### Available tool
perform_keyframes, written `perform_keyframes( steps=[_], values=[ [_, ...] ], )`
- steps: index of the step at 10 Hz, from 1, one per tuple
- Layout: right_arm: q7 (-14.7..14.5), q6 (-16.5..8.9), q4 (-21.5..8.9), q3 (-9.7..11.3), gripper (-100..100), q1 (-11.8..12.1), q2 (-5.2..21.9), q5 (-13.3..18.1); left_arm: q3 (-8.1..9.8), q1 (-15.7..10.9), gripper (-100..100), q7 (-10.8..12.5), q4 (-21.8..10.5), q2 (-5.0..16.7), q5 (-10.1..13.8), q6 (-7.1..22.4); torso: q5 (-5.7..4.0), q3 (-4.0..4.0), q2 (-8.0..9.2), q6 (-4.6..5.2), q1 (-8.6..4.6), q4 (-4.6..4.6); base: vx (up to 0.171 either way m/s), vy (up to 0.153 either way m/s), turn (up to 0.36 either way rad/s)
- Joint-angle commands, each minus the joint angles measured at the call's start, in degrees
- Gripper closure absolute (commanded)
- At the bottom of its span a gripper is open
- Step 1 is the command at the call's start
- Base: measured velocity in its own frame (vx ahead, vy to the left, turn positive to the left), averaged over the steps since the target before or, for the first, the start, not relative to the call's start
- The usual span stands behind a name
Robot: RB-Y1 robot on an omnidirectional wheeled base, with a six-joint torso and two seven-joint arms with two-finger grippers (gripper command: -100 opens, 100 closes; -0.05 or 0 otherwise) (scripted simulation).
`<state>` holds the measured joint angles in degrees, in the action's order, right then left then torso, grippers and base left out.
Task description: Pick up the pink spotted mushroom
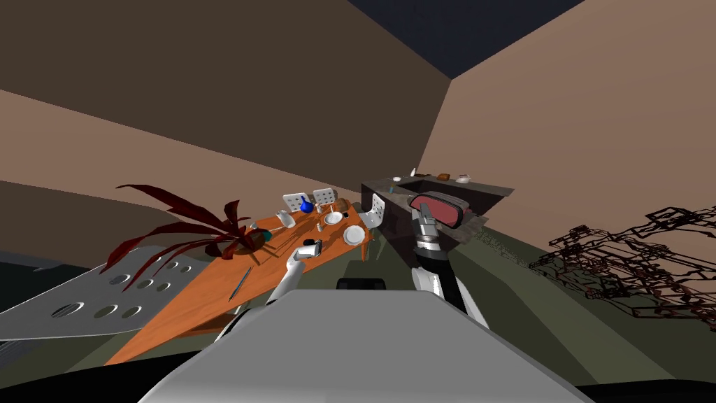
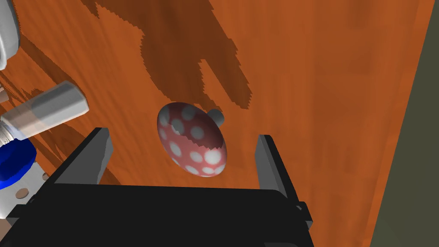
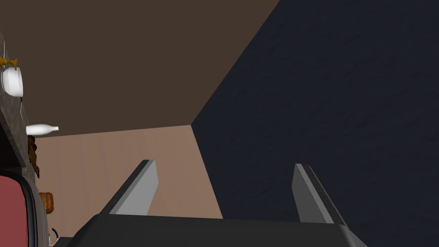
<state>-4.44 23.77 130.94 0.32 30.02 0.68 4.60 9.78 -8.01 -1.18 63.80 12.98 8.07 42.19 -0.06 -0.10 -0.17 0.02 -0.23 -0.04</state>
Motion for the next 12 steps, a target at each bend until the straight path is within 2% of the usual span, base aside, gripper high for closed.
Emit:
perform_keyframes(
  steps=[1, 2, 3, 6, 7, 8, 12],
  values=[
    [0.0, 0.0, 0.0, 0.0, 0, 0.0, 0.0, 0.0, 0.0, 0.0, -100, 0.0, 0.0, 0.0, 0.0, 0.0, 0.0, 0.0, 0.0, 0.0, 0.0, 0.0, 0.028, -0.021, -0.024],
    [0.0, 0.0, 0.0, -0.01, 0, 0.0, 0.0, 0.0, 0.0, -0.07, 0, -0.17, -0.14, 0.01, 0.02, 0.15, 0.02, 0.05, 0.1, -0.03, 0.11, 0.01, 0.005, -0.004, 0.006],
    [0.0, 0.0, 0.0, -0.01, 0, 0.0, 0.0, 0.0, -1.14, -0.49, -100, 1.21, -2.02, 0.04, -0.44, -1.45, 0.03, 0.1, 0.18, -0.03, 0.17, 0.03, 0.02, 0.018, -0.001],
    [0.0, 0.0, 0.0, -0.01, 0, 0.0, 0.01, 0.0, -3.42, -1.34, -100, 3.93, -5.8, 0.1, -1.36, -4.62, 0.08, 0.06, 0.12, -0.04, 0.37, 0.02, 0.035, 0.043, -0.004],
    [0.0, 0.0, 0.0, -0.01, 0, 0.0, 0.01, 0.0, -2.93, -1.26, -100, 3.23, -5.34, 0.07, -1.16, -4.09, 0.08, 0.05, 0.09, -0.03, 0.37, 0.02, 0.019, 0.019, -0.003],
    [0.0, 0.0, 0.0, -0.01, 0, 0.0, 0.01, 0.0, -3.02, -1.3, 100, 3.44, -5.5, 0.07, -1.2, -4.34, 0.06, 0.08, 0.15, -0.04, 0.3, 0.03, 0.0, 0.0, 0.0],
    [0.0, 0.0, 0.0, -0.01, 0, 0.0, 0.0, 0.0, -3.01, -1.29, 100, 3.42, -5.49, 0.07, -1.2, -4.32, 0.04, 0.13, 0.22, -0.03, 0.22, 0.05, 0.0, 0.0, 0.0]
  ],
)
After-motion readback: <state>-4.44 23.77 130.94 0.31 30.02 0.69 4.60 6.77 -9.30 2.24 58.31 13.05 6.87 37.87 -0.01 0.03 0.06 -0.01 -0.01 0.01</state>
